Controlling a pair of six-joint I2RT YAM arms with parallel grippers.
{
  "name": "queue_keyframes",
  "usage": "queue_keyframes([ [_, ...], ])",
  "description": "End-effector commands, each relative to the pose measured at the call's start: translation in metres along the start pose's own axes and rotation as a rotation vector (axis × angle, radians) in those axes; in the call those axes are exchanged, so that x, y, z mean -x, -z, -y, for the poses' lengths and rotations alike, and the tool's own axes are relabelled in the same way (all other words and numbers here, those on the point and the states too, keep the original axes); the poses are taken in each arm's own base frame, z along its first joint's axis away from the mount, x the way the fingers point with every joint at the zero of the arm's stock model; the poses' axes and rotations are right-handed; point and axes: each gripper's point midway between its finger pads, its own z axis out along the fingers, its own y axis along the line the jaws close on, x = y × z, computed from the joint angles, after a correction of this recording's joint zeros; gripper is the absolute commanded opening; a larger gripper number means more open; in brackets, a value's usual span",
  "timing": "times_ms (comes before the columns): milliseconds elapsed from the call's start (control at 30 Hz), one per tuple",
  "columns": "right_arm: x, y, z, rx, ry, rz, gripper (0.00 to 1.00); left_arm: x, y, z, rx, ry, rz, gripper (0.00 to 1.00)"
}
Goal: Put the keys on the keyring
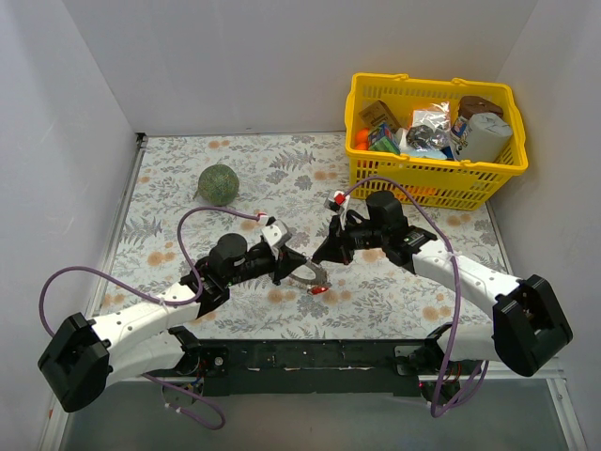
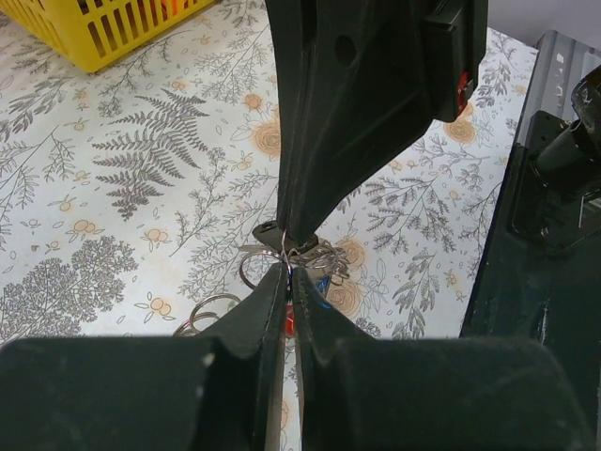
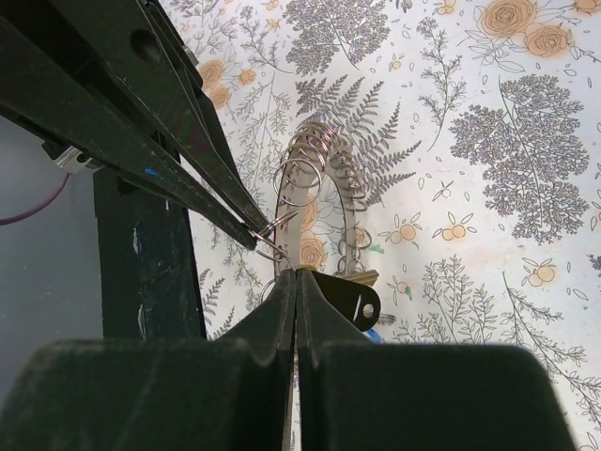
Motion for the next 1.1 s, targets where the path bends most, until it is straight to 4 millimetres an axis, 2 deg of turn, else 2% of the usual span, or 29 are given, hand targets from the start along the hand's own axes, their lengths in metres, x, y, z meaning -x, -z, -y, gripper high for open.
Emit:
queue_keyframes([
  [0,0.014,-0.001,-0.001,0.018,0.036,0.029,0.01,0.029,0.005,0.013,-0.048,-0.03,0.109,0.0],
  [233,0.01,-0.002,-0.006,0.052,0.053,0.023,0.01,0.033,0.005,0.015,-0.061,-0.03,0.133,0.0],
  [333,0.013,0.003,-0.005,0.025,0.086,0.043,0.27,0.031,0.004,0.016,-0.067,-0.037,0.125,0.0],
  [367,0.019,0.007,-0.004,-0.002,0.11,0.061,0.42,0.029,0.004,0.016,-0.071,-0.038,0.118,0.0],
  [433,0.02,0.011,-0.002,-0.03,0.12,0.077,0.57,0.027,0.003,0.016,-0.073,-0.039,0.11,0.0],
  [467,0.026,0.016,-0.001,-0.046,0.177,0.098,0.66,0.025,0.003,0.016,-0.075,-0.038,0.104,0.0],
  [500,0.026,0.019,0.0,-0.051,0.195,0.104,0.68,0.025,0.003,0.017,-0.08,-0.04,0.104,0.0],
  [567,0.027,0.024,-0.006,-0.028,0.249,0.123,0.71,0.023,0.003,0.017,-0.081,-0.039,0.099,0.0],
  [700,0.028,0.03,-0.017,0.045,0.312,0.154,0.72,0.026,0.002,0.019,-0.095,-0.043,0.102,0.0],
  [867,0.021,0.034,-0.048,0.246,0.385,0.175,0.65,0.028,0.002,0.022,-0.112,-0.048,0.103,0.0],
  [1067,0.02,0.033,-0.058,0.339,0.395,0.177,0.58,0.031,0.002,0.026,-0.132,-0.049,0.104,0.0],
])
